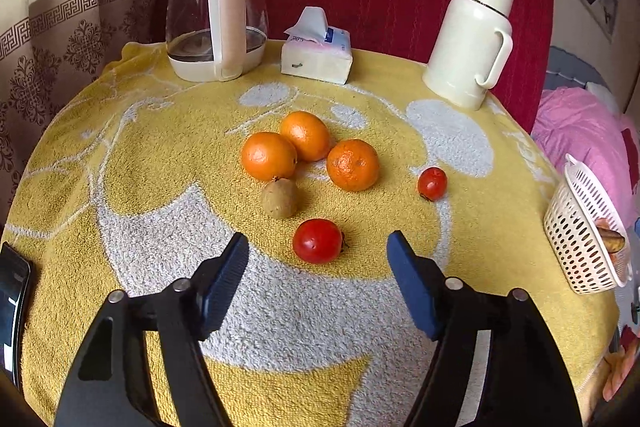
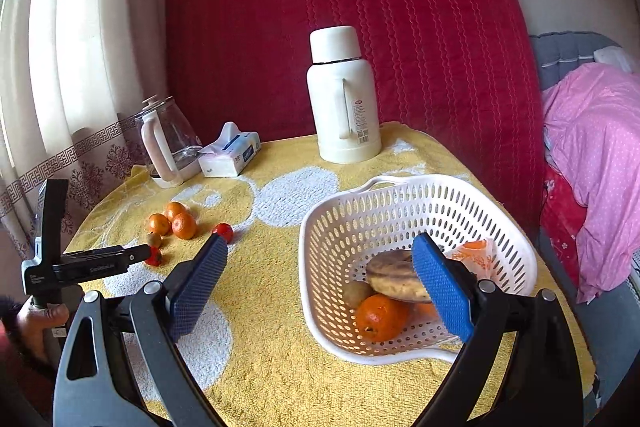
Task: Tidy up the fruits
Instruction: 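Grasp the large red tomato on the towel with the left tool, then grasp the small red tomato with the right tool while the left tool lifts its tomato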
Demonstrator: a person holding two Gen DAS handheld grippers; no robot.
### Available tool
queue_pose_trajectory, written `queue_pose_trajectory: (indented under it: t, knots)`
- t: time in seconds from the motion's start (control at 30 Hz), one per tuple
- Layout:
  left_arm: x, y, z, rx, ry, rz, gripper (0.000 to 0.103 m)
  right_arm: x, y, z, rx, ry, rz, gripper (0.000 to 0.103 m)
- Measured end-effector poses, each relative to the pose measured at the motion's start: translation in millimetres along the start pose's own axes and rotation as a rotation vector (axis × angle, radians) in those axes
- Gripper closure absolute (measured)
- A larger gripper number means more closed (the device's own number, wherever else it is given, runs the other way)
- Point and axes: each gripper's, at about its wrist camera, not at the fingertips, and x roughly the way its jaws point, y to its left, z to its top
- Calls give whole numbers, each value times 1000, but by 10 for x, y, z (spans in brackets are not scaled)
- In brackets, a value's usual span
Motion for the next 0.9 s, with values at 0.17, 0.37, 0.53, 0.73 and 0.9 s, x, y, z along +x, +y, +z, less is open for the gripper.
queue_pose_trajectory:
  t: [0.17, 0.37, 0.53, 0.73, 0.9]
  knots:
    - [176, 7, 47, 19, 38, -5, 58, 46, 149, -12, -39, 20, 26, 8]
    - [318, 28, 42, 5, 77, -47, 68, 113, 304, -16, -75, 44, 45, 8]
    - [315, 97, 32, -28, 69, -84, 72, 226, 407, -27, -84, 83, 73, 8]
    - [216, 172, -4, -70, 31, -127, 72, 403, 618, -26, -133, 131, 96, 8]
    - [99, 209, -16, -80, -10, -133, 72, 643, 823, -29, -176, 188, 120, 8]
